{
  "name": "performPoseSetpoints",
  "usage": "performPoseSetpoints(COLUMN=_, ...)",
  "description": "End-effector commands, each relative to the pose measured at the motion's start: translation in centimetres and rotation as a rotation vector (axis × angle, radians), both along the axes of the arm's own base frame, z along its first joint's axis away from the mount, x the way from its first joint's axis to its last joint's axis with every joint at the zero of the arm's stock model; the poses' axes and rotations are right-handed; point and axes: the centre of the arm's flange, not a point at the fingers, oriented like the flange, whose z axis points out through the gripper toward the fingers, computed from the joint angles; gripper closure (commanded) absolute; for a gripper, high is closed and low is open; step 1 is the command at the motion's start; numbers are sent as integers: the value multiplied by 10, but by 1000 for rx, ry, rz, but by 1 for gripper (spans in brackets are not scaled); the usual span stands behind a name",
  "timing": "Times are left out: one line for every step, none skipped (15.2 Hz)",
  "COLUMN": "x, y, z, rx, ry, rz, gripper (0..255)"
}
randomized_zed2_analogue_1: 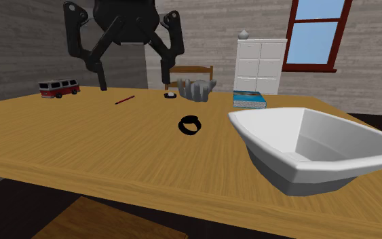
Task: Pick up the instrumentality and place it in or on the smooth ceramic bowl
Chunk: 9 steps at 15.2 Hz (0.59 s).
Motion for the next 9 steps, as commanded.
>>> performPoseSetpoints(x=0, y=0, z=0, rx=0, ry=0, rz=0, gripper=0)
performPoseSetpoints(x=9, y=-8, z=-6, rx=0, ry=0, rz=-1, gripper=0)
performPoseSetpoints(x=17, y=-16, z=-11, rx=0, ry=0, rz=-2, gripper=0)
performPoseSetpoints(x=26, y=-24, z=-17, rx=0, ry=-1, rz=-3, gripper=0)
performPoseSetpoints(x=35, y=-33, z=-23, rx=0, ry=-1, rz=-5, gripper=0)
performPoseSetpoints(x=43, y=-41, z=-28, rx=0, ry=-1, rz=-6, gripper=0)
performPoseSetpoints(x=52, y=-49, z=-34, rx=0, ry=-1, rz=-7, gripper=0)
performPoseSetpoints(x=61, y=-57, z=-40, rx=0, ry=-2, rz=-8, gripper=0)
performPoseSetpoints(x=69, y=-65, z=-45, rx=0, ry=-2, rz=-9, gripper=0)
